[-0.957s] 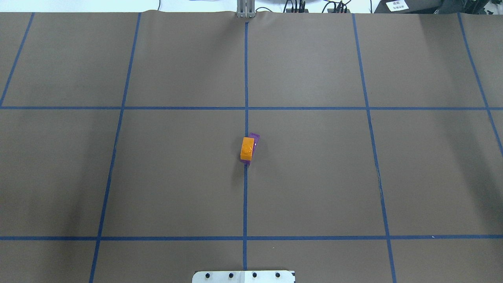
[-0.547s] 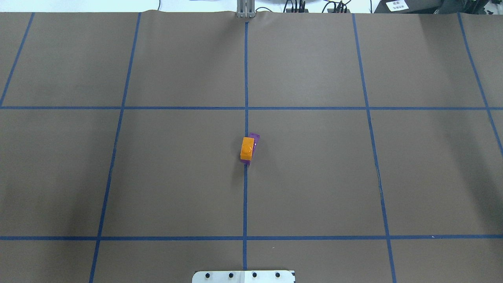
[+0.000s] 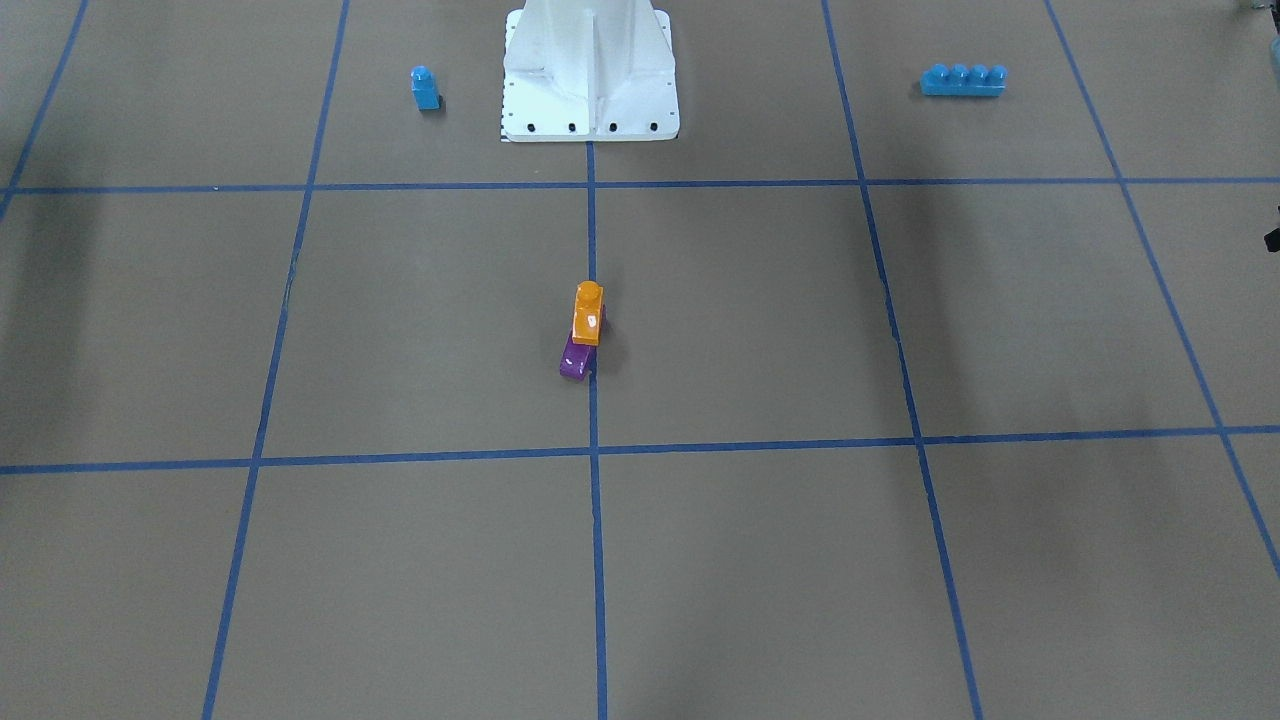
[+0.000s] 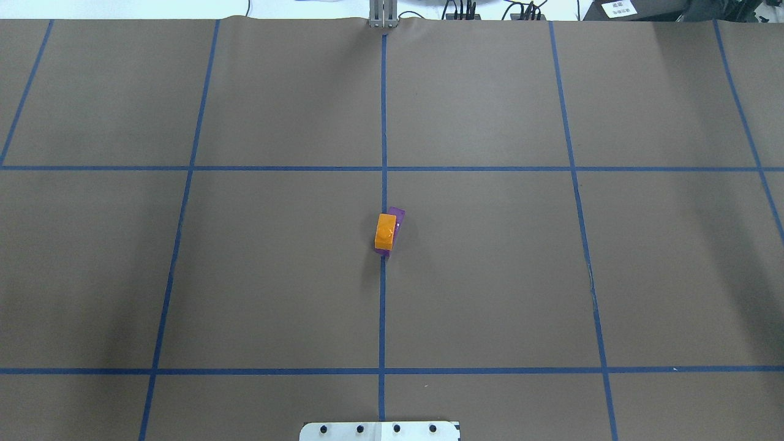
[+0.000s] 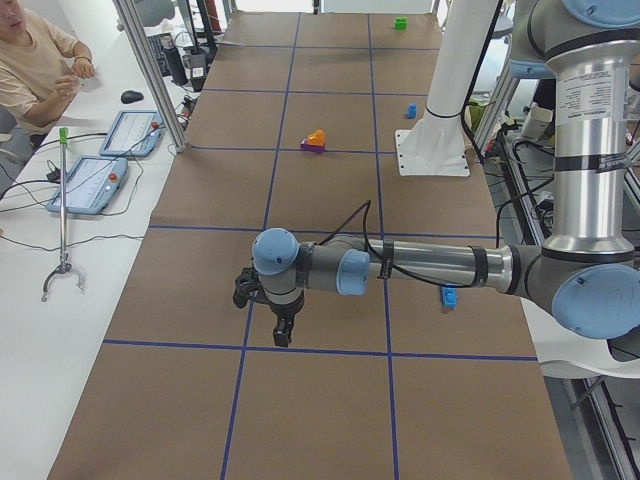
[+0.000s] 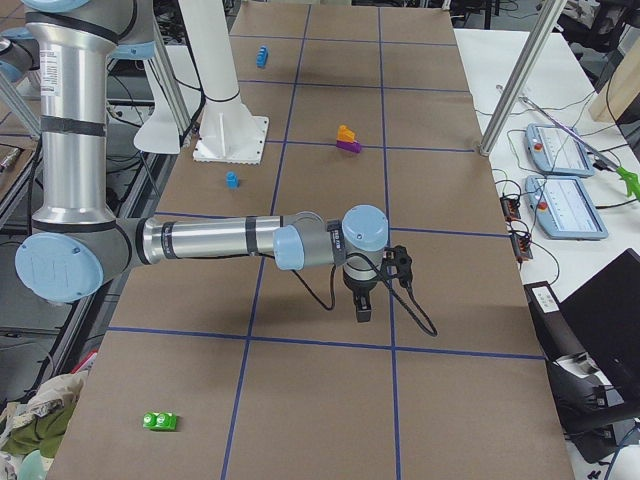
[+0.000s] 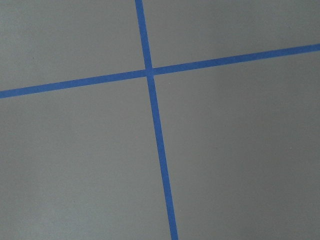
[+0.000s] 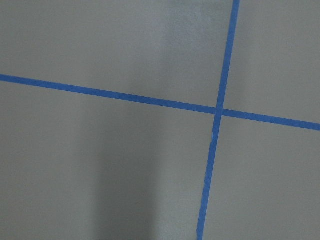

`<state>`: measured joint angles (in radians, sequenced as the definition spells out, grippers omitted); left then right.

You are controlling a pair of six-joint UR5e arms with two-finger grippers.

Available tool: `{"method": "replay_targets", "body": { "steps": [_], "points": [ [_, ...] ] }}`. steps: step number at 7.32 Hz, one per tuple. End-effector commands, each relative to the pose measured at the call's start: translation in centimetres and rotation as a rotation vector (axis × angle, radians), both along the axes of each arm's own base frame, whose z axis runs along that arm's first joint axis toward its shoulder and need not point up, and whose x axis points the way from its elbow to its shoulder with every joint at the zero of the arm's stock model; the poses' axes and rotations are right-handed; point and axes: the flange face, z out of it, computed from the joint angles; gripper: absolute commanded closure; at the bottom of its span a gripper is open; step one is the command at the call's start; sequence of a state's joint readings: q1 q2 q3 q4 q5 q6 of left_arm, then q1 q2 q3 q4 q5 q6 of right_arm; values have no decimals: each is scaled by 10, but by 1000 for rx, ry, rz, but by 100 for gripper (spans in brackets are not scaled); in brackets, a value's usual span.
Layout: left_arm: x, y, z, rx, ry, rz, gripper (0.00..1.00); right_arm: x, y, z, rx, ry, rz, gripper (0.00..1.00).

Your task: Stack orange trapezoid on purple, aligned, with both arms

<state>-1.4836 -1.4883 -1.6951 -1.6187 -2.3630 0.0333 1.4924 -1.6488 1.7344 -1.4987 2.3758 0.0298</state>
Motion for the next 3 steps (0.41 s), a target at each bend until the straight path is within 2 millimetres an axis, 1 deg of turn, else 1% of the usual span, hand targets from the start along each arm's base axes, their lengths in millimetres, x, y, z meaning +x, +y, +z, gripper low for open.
{"method": "replay_targets", "body": {
  "steps": [1, 3],
  "points": [
    [0, -3, -9, 21, -1, 1, 0, 1, 6, 6, -8, 6, 2, 0],
    [0, -3, -9, 22, -7, 0, 0, 1, 6, 8, -12, 8, 2, 0]
  ]
}}
